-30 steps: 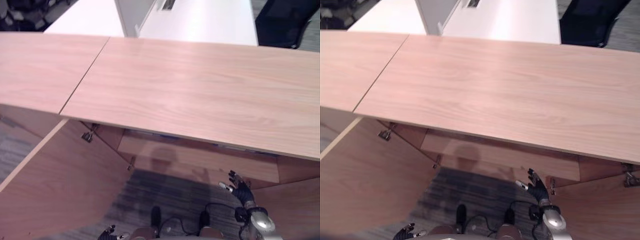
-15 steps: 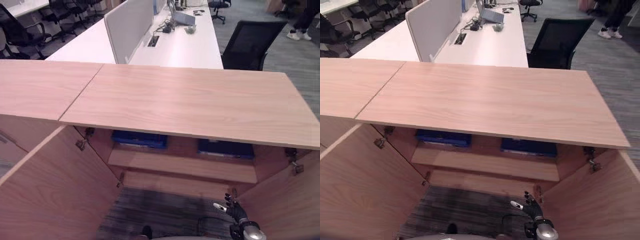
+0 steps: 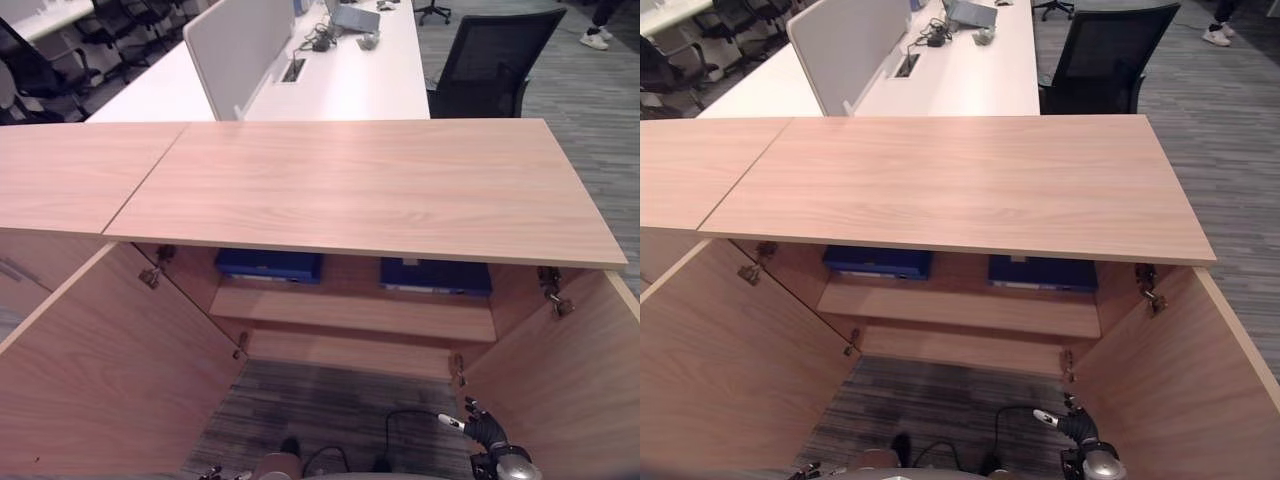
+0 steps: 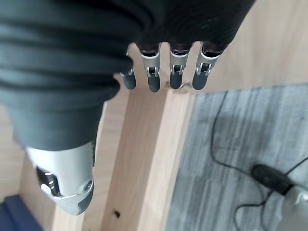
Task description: Put the empty folder in the office cabinet
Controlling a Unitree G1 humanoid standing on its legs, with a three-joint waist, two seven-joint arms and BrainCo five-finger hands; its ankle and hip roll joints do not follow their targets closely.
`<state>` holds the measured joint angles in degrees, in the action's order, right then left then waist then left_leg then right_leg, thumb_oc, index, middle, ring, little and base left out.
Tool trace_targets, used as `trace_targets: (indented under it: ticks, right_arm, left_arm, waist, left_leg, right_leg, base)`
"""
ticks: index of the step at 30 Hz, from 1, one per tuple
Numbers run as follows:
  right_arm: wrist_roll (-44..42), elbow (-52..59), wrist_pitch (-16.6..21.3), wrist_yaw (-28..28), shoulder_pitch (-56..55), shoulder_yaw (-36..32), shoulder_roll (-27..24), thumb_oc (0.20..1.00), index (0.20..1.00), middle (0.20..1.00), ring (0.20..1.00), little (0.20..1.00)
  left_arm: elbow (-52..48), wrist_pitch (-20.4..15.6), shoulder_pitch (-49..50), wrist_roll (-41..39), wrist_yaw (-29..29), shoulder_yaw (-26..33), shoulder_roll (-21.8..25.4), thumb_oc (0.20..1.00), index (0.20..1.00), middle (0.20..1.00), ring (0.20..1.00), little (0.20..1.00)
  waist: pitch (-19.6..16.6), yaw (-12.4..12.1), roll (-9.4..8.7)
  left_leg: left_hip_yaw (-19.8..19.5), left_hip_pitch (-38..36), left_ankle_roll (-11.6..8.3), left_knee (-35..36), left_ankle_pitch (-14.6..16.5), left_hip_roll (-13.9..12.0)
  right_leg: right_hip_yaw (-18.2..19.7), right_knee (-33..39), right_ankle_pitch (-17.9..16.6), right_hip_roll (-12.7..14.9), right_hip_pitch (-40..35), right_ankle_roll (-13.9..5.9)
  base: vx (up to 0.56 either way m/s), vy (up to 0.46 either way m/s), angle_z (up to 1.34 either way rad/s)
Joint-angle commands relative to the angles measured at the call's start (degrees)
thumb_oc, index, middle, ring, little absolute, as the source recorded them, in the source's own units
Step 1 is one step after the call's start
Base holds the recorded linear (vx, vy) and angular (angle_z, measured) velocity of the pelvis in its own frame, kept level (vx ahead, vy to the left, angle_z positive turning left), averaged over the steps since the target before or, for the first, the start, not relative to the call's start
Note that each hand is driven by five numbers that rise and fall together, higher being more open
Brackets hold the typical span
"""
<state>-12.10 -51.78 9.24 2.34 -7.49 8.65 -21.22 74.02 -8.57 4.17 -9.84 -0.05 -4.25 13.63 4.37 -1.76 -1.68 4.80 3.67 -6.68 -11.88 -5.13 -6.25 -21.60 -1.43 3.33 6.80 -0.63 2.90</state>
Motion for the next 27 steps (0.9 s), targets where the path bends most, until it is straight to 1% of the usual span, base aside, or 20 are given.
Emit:
trace_targets:
  ticks: [1,3,4,5,6,8,10,12,15,16,17,18,19,20,21,22,23,24,25,27]
  right_arm:
    - [-1.3,0.8,0.7,0.0,1.0,-2.0,0.7,1.000,1.000,1.000,1.000,1.000]
    - [-1.0,0.8,0.4,0.0,0.1,-2.4,0.9,1.000,1.000,1.000,1.000,1.000]
    - [-0.7,0.5,0.1,-0.1,-0.1,-2.3,1.4,1.000,1.000,1.000,1.000,1.000]
    - [-0.6,-0.1,0.0,0.0,0.0,-2.2,1.7,1.000,1.000,1.000,1.000,1.000]
    - [-0.6,-0.1,0.1,0.0,0.1,-2.3,1.7,1.000,1.000,1.000,1.000,1.000]
    - [-0.5,0.6,-0.2,-0.2,0.6,-1.7,2.9,1.000,1.000,1.000,1.000,1.000]
    - [-0.1,0.7,-0.2,-0.3,1.2,-1.0,3.6,1.000,1.000,1.000,1.000,1.000]
    - [0.0,0.9,-0.2,-0.2,1.5,-0.7,4.0,1.000,1.000,1.000,1.000,1.000]
    - [0.1,0.8,-0.2,-0.1,2.4,-0.3,4.8,1.000,1.000,1.000,1.000,1.000]
    - [-0.3,0.7,-0.2,0.0,3.2,-0.3,5.5,1.000,1.000,1.000,1.000,1.000]
    - [-0.6,0.6,-0.2,0.2,3.6,-0.3,6.0,1.000,1.000,1.000,1.000,1.000]
    - [-0.7,1.1,-0.2,0.2,3.7,-0.4,6.3,1.000,1.000,1.000,1.000,1.000]
    - [-1.9,2.0,0.2,0.0,3.5,0.0,7.1,1.000,1.000,1.000,1.000,1.000]
    - [-2.5,2.5,0.3,-0.2,3.4,0.3,7.3,1.000,1.000,1.000,1.000,1.000]
    - [-3.6,3.0,0.7,-0.4,3.3,0.8,7.5,1.000,1.000,1.000,1.000,1.000]
    - [-3.0,3.1,0.7,-0.1,3.2,1.3,7.2,1.000,1.000,1.000,1.000,1.000]
    - [-3.6,3.1,0.8,-0.3,3.4,1.3,7.5,1.000,1.000,1.000,1.000,1.000]
    - [-3.6,3.1,0.8,-0.3,3.4,1.3,7.5,1.000,1.000,1.000,1.000,1.000]
    - [-3.2,3.1,0.8,-0.6,3.0,1.7,7.7,1.000,1.000,1.000,1.000,1.000]
    - [-3.0,3.5,0.9,-0.7,2.5,1.9,7.4,1.000,1.000,1.000,1.000,1.000]
  left_arm:
    - [-1.4,-0.7,-1.0,0.2,0.5,0.5,1.5,1.000,1.000,1.000,1.000,1.000]
    - [-2.1,-0.7,-1.6,0.9,0.3,0.0,1.6,1.000,1.000,1.000,1.000,1.000]
    - [-2.3,-0.6,-1.4,1.9,0.1,-0.3,1.9,1.000,1.000,1.000,1.000,1.000]
    - [-2.3,-0.7,-1.4,2.6,0.2,-0.8,2.1,1.000,1.000,1.000,1.000,1.000]
    - [-2.3,-0.7,-1.4,2.6,0.2,-0.8,2.1,1.000,1.000,1.000,1.000,1.000]
    - [-2.5,-0.6,-1.1,3.7,0.0,-1.4,3.0,1.000,1.000,1.000,1.000,1.000]
    - [-2.6,-0.5,-1.0,3.7,0.0,-1.2,3.7,1.000,1.000,1.000,1.000,1.000]
    - [-2.4,-0.5,-0.9,3.6,0.0,-0.8,4.1,1.000,1.000,1.000,1.000,1.000]
    - [-1.8,-0.3,-0.5,3.8,0.0,0.3,5.2,1.000,1.000,1.000,1.000,1.000]
    - [-1.4,-0.2,-0.4,3.8,0.1,1.1,6.0,1.000,1.000,1.000,1.000,1.000]
    - [-0.9,-0.3,-0.3,3.9,0.4,1.8,6.5,1.000,1.000,1.000,1.000,1.000]
    - [-0.7,-0.3,-0.5,3.7,0.6,1.9,6.6,1.000,1.000,1.000,1.000,1.000]
    - [-0.1,-0.6,-1.2,2.9,1.1,2.3,6.9,1.000,1.000,1.000,1.000,1.000]
    - [0.2,-0.8,-1.6,2.5,1.3,2.2,7.0,1.000,1.000,1.000,1.000,1.000]
    - [0.3,-1.0,-2.6,1.7,1.7,2.0,6.8,1.000,1.000,1.000,1.000,1.000]
    - [0.8,-0.9,-2.9,2.4,2.0,1.4,6.8,1.000,1.000,1.000,1.000,1.000]
    - [0.3,-1.3,-3.3,1.6,2.3,1.4,6.4,1.000,1.000,1.000,1.000,1.000]
    - [0.3,-1.3,-3.3,1.6,2.3,1.4,6.4,1.000,1.000,1.000,1.000,1.000]
    - [0.4,-1.4,-3.3,0.9,2.4,2.1,6.0,1.000,1.000,1.000,1.000,1.000]
    - [0.1,-1.8,-2.8,0.2,2.4,2.3,5.4,1.000,1.000,1.000,1.000,1.000]
  waist:
    - [-2.0,1.3,0.24]
    - [-2.4,2.0,0.43]
    - [-2.9,1.9,0.54]
    - [-2.8,1.6,0.50]
    - [-3.0,1.7,0.43]
    - [-3.1,0.2,-0.47]
    - [-3.0,-1.0,-1.10]
    - [-3.0,-1.6,-1.50]
    - [-2.8,-3.4,-2.23]
    - [-2.2,-4.3,-2.36]
    - [-1.7,-4.8,-2.47]
    - [-1.4,-4.6,-2.52]
    - [-1.3,-4.0,-2.37]
    - [-1.4,-3.5,-2.18]
    - [-1.4,-2.7,-2.35]
    - [-1.3,-2.2,-2.44]
    - [-1.4,-3.0,-3.27]
    - [-1.3,-2.9,-3.28]
    - [-2.2,-3.8,-3.53]
    - [-3.0,-4.3,-3.63]
  left_leg:
    - [5.7,-4.6,0.83,6.3,2.1,-2.3]
    - [9.2,-4.4,0.53,7.6,2.2,-2.8]
    - [8.8,-5.0,0.77,9.9,3.6,-2.0]
    - [7.8,-5.6,0.87,10.8,3.9,-1.5]
    - [7.7,-5.3,0.95,10.8,3.7,-1.4]
    - [5.8,-5.9,2.05,13.0,4.5,0.5]
    - [4.4,-5.5,2.68,13.2,4.7,1.5]
    - [3.6,-5.0,3.12,13.3,4.7,2.0]
    - [1.7,-4.8,4.36,13.8,5.3,3.5]
    - [0.2,-5.5,5.54,14.9,5.3,4.6]
    - [-1.4,-6.1,6.42,15.9,5.1,5.8]
    - [-3.0,-6.0,6.66,16.1,4.8,6.1]
    - [-6.7,-6.4,6.73,16.4,4.7,6.1]
    - [-8.8,-6.2,6.74,16.4,4.5,6.1]
    - [-12.0,-5.8,6.57,16.6,4.0,6.6]
    - [-13.0,-5.9,6.42,16.6,4.5,6.6]
    - [-14.7,-5.7,6.05,16.5,4.5,7.4]
    - [-14.8,-5.7,6.05,16.5,4.5,7.4]
    - [-16.1,-5.4,5.65,16.8,4.3,7.5]
    - [-16.8,-5.3,5.11,16.9,4.4,7.6]
  right_leg:
    - [4.0,0.8,-2.4,1.1,-1.0,-8.17]
    - [1.2,1.1,-2.7,1.8,-1.7,-8.62]
    - [0.2,0.9,-2.7,2.2,-2.2,-8.90]
    - [-0.2,0.6,-2.6,2.6,-2.9,-9.15]
    - [-0.3,0.7,-2.8,2.6,-2.7,-9.16]
    - [-2.0,0.0,-3.5,4.1,-3.8,-9.99]
    - [-3.2,-0.4,-3.8,5.1,-4.1,-10.37]
    - [-3.9,-0.7,-4.0,5.6,-3.9,-10.61]
    - [-5.4,-3.4,-4.1,7.2,-3.7,-11.31]
    - [-5.9,-8.3,-5.6,9.4,-2.3,-12.08]
    - [-5.5,-12.1,-8.4,11.2,-1.2,-13.53]
    - [-4.0,-13.7,-9.8,11.5,-0.4,-14.05]
    - [5.1,-13.9,-7.7,8.0,1.2,-13.38]
    - [8.8,-12.6,-5.3,5.5,1.9,-12.57]
    - [14.1,-8.0,-3.6,1.8,3.3,-12.13]
    - [14.7,-6.5,-3.5,1.1,3.3,-11.82]
    - [12.8,-2.9,-3.7,1.5,1.3,-11.73]
    - [12.7,-2.8,-3.8,1.5,1.2,-11.74]
    - [11.6,-1.4,-3.6,1.1,0.0,-11.72]
    - [10.9,0.5,-4.0,1.2,-1.5,-11.65]
  base:
    - [-0.06,0.097,1.00]
    - [-0.01,0.133,1.34]
    - [0.04,0.189,1.24]
    - [0.03,0.140,0.83]
    - [0.01,0.190,0.73]
    - [-0.01,0.280,0.75]
    - [-0.04,0.186,0.47]
    - [-0.04,0.116,0.48]
    - [-0.04,0.178,0.65]
    - [-0.03,0.287,0.51]
    - [-0.04,0.258,0.74]
    - [0.01,0.163,1.16]
    - [0.04,0.058,1.55]
    - [0.12,0.022,1.79]
    - [0.15,-0.026,2.00]
    - [0.11,-0.052,1.67]
    - [0.04,-0.047,1.30]
    - [0.03,-0.092,0.97]
    - [0.07,-0.070,0.96]
    - [0.09,-0.061,0.43]
